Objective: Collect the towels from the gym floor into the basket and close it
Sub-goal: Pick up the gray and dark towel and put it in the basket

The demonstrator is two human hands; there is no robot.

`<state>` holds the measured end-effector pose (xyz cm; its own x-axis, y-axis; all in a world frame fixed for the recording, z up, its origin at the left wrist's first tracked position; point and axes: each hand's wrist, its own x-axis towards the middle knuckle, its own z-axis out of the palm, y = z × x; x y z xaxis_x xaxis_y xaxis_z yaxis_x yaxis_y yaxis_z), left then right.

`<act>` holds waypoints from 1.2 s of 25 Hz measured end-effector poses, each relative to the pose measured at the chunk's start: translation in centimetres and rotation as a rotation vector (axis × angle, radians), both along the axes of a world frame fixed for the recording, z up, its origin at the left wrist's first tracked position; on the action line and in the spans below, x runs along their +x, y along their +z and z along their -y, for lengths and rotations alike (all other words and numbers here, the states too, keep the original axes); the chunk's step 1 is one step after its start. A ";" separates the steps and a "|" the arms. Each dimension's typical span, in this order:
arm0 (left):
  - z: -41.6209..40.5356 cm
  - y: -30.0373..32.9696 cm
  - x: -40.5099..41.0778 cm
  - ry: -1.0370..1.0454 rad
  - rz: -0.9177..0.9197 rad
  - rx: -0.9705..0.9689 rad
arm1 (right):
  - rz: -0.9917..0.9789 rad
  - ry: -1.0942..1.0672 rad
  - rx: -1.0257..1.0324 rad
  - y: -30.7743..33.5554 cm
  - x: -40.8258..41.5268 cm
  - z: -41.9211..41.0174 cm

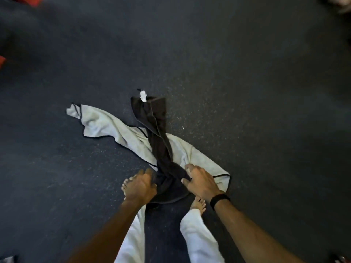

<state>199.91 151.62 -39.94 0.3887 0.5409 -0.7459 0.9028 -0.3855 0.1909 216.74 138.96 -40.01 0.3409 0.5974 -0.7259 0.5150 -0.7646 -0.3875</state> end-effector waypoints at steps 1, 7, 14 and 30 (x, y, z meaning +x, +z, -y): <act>-1.0 -3.6 0.8 -0.017 0.006 -0.004 | 0.004 -0.007 -0.016 -3.7 0.8 -0.9; -6.1 -28.0 4.4 -0.293 -0.001 0.045 | 0.099 -0.013 -0.081 -29.7 3.7 -5.9; -7.6 -42.0 7.5 -0.345 -0.016 0.075 | 0.303 0.180 -0.158 -44.6 3.9 -9.5; -8.5 -8.3 -0.2 -0.007 0.293 -0.023 | 0.101 -0.070 0.072 -6.8 -6.4 -9.3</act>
<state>199.75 160.15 -48.25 0.5930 0.5216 -0.6134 0.8052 -0.3844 0.4515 210.36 148.29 -46.85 0.4531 0.6188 -0.6417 0.5002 -0.7723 -0.3915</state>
